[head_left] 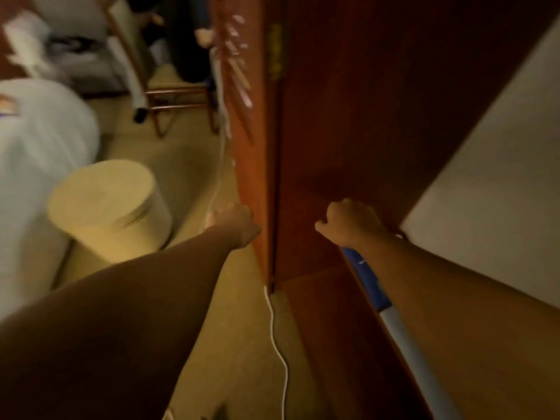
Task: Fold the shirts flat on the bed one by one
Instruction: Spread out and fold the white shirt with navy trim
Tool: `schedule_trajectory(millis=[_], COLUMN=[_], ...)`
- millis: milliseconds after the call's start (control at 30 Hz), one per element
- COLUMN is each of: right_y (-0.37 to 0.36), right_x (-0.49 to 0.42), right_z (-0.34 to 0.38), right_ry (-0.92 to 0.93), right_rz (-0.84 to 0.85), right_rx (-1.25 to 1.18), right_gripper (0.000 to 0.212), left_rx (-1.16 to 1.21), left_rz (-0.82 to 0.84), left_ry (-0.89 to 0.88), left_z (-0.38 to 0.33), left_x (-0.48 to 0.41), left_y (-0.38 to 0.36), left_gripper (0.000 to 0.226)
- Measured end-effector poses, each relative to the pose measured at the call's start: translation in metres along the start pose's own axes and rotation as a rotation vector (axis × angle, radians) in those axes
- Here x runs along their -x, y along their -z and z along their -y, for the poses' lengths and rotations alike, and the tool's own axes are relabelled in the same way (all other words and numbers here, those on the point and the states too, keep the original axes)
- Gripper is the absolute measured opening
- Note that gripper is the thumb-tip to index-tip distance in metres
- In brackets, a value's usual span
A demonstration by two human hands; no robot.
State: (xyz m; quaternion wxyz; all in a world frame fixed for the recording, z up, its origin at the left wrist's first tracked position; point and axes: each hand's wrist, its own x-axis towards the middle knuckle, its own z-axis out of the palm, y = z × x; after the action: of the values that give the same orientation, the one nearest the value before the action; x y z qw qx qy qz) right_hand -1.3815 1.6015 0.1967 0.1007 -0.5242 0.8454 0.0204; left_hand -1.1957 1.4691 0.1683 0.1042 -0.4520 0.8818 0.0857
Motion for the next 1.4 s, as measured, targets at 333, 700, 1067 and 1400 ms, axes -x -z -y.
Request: schedule_trajectory(millis=[333,700,1067,1400], right_y=[-0.008,-0.035,0.025,0.085], right_x=[-0.012,0.028,0.018,-0.122], right_z=[0.279,0.58,0.832,0.984], right_ry=[0.459,0.971,1.259,1.358], right_rz=[0.126,0.133,0.086,0.079], right_rx=[0.119,0.262,0.26,0.338], right_gripper=[0.039,0.04,0.036,0.039], left_rx=[0.14,0.279,0.277,0.307], left_rz=[-0.043,-0.034,-0.08,-0.183], left_ry=[0.52,1.051,1.344,1.486], left_z=[0.251,0.473,0.656,0.786], left_x=[0.142,0.34,0.421,0.33], left_y=[-0.023,-0.062,0.007,0.082], left_gripper=[0.04,0.039,0.038,0.038])
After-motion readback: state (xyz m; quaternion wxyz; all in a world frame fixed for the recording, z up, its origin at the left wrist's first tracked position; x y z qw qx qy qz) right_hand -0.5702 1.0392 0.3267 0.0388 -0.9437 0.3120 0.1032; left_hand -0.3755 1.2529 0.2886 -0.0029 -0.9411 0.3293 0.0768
